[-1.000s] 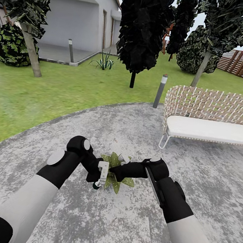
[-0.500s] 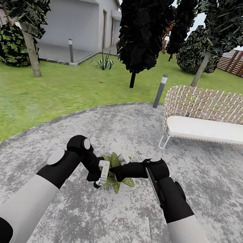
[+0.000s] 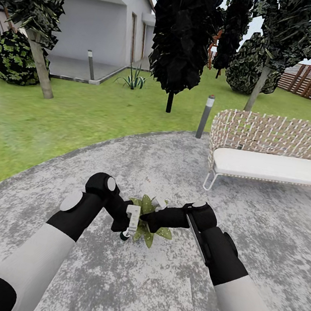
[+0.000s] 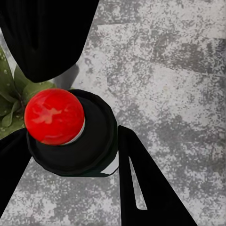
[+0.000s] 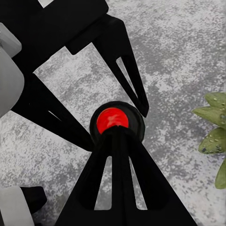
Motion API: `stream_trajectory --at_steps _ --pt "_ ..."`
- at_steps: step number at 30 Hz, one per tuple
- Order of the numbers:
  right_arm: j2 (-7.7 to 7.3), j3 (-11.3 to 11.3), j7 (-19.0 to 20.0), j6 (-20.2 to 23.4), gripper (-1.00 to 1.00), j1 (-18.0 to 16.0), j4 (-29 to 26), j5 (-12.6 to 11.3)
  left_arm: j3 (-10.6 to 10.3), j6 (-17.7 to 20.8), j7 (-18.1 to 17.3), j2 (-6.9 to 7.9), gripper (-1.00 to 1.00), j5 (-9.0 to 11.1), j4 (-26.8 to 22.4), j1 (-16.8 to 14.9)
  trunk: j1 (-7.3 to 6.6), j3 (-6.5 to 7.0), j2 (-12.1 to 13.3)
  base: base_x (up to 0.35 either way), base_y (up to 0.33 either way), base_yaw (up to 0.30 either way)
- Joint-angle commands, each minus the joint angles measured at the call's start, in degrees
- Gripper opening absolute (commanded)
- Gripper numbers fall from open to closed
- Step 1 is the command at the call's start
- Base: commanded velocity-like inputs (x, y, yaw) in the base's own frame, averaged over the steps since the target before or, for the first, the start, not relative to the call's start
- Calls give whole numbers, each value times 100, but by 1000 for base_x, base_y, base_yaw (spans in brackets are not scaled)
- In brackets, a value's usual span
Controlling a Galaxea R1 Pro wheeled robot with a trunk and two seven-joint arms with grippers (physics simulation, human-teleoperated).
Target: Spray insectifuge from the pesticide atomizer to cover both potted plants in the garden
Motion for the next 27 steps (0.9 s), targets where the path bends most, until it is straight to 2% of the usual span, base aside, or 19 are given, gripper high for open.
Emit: stream_trajectory --at_steps 1,7,9,10,11,13,15,19,21,22,23,24,25,27 --pt "-2 3 50 6 -100 -5 -7 61 -2 60 -32 -2 -100 -34 -5 -4 -1 -5 -2 0 0 0" --pt "-2 3 50 6 -100 -5 -7 61 8 52 -25 65 -100 -64 14 -4 -1 -5 -2 0 0 0" --pt "-2 3 50 6 -100 -5 -7 61 11 51 -24 227 -100 -167 19 -4 -1 -5 -2 0 0 0" --pt "-2 3 50 6 -100 -5 -7 61 13 48 -23 290 -100 -288 20 -4 -1 -5 -2 0 0 0" --pt "-2 3 50 6 -100 -5 -7 61 14 42 -23 395 -100 -511 21 -4 -1 -5 -2 0 0 0" --pt "-2 -1 50 6 -100 -5 -7 62 21 36 -23 588 -100 -822 21 -4 -1 -5 -2 0 0 0" --pt "-2 -4 50 6 -100 -5 -7 62 33 34 -23 754 -100 -940 21 -4 -1 -5 -2 0 0 0" --pt "1 -13 38 6 -100 -2 -4 60 131 55 29 994 -100 -987 22 -4 -1 -5 -2 0 0 0" --pt "-1 -14 18 6 -100 8 2 53 635 108 229 1028 -100 -990 17 -4 -1 -5 -2 0 0 0" --pt "-5 -16 6 6 -100 10 35 47 1189 190 530 1025 -100 -986 19 1 -1 -5 -2 0 0 0" --pt "-15 -25 -5 2 -100 30 89 38 1864 273 901 993 -100 -972 20 3 -1 -5 -2 0 0 0" --pt "-22 -37 -15 -1 -100 41 131 34 2327 305 1128 965 -100 -961 21 4 -1 -5 -2 0 0 0" --pt "-29 -69 -57 -15 -100 52 177 35 3014 329 1360 940 -100 -947 21 8 -1 -5 -2 0 0 0" --pt "-34 -224 -234 -62 -100 55 211 33 3874 332 1504 924 -100 -933 21 35 -1 -5 -2 0 0 0"
